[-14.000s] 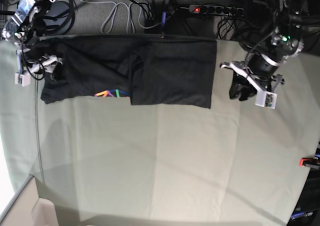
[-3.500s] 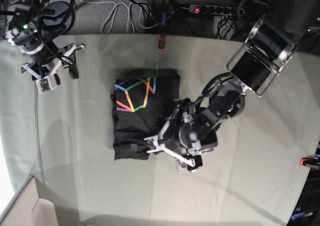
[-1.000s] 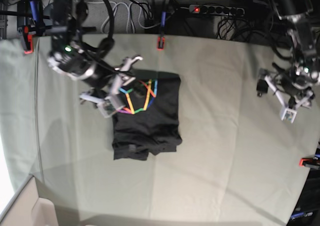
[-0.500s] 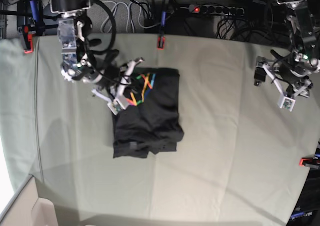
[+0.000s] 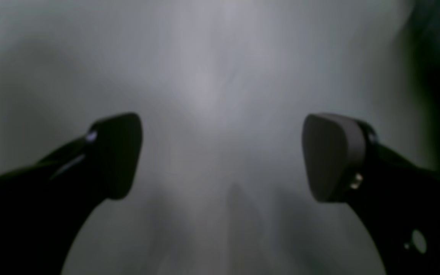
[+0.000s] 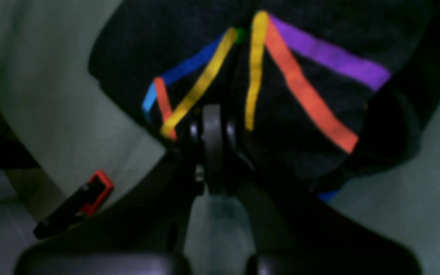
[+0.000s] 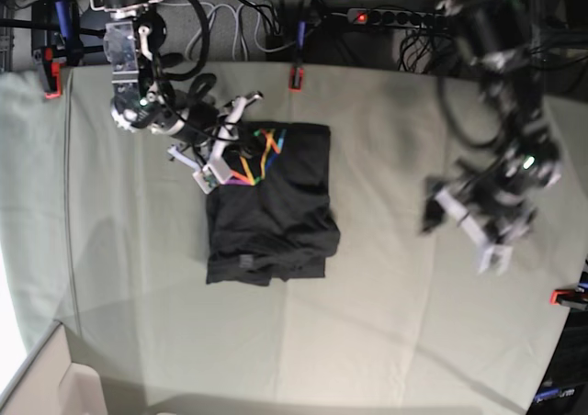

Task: Layout the t-shirt on the table in an organized manner, then fold the t-shirt properly
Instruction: 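Straighten the edge with the right gripper while the left gripper presses the hem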

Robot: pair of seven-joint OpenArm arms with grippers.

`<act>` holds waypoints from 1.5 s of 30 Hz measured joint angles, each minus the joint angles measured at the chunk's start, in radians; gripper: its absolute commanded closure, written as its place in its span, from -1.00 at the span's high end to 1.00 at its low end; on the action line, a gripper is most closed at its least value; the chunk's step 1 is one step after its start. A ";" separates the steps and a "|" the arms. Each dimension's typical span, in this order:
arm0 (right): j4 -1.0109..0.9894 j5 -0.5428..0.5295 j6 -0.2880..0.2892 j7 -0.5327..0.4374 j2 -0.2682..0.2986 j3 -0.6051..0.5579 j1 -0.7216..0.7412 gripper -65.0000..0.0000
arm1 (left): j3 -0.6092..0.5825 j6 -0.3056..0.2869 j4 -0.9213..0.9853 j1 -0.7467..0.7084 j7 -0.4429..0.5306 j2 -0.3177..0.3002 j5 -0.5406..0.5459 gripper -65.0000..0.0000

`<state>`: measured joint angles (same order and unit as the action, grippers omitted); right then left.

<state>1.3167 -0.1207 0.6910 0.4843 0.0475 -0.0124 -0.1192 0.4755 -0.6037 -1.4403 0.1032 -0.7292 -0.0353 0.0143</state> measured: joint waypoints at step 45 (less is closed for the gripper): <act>0.002 0.003 0.000 0.011 -0.001 -0.003 0.005 -1.00 | -0.107 0.121 0.465 0.314 0.208 -0.005 0.005 1.00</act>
<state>1.3190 -0.1181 0.6910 0.4957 0.0467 -0.0158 -0.1146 0.3687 -0.4828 -0.9752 0.4168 -0.5213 -0.0406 0.0189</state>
